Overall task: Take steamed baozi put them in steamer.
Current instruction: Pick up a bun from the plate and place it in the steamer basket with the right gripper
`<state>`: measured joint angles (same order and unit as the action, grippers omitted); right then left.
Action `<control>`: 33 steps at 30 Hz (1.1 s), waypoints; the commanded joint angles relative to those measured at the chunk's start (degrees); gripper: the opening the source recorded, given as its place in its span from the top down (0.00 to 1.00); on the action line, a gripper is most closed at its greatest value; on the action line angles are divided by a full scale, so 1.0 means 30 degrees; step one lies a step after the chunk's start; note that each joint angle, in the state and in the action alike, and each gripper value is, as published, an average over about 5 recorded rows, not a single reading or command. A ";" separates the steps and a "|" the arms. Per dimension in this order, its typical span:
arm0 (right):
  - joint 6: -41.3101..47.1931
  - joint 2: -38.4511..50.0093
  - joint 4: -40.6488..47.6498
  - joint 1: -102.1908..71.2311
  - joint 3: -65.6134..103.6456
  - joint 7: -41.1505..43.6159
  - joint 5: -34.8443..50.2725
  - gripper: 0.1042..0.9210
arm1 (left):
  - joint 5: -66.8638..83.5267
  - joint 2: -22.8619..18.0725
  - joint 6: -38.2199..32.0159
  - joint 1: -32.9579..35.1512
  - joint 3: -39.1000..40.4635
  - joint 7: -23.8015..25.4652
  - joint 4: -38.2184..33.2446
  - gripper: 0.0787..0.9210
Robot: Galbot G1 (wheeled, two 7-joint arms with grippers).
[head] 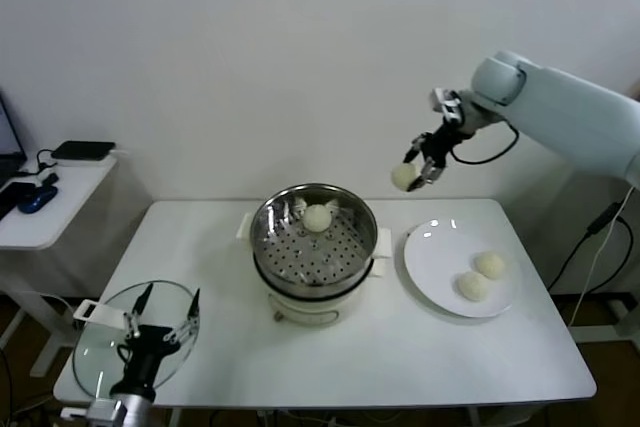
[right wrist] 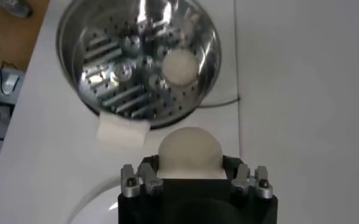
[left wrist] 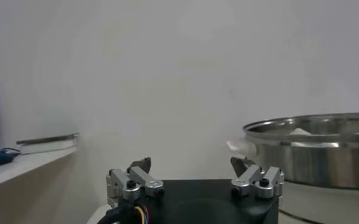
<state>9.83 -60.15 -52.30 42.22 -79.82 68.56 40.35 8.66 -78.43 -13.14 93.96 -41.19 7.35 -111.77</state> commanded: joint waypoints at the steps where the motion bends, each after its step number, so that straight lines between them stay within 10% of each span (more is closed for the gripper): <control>1: 0.0904 -0.4457 0.0025 0.1265 -0.1478 -0.0358 0.3114 0.29 | -0.0133 0.0048 0.0181 -0.0454 0.0015 0.0040 -0.0016 0.12; 33: 0.1615 -0.8306 0.2836 -0.5395 0.1762 -0.1628 -0.0502 0.28 | -0.0228 0.0070 0.0276 -0.0524 -0.0017 0.0083 0.0167 0.12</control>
<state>14.46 -83.42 -44.74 28.96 -75.70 63.93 40.52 8.01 -78.16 -12.27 92.38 -41.24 7.60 -111.41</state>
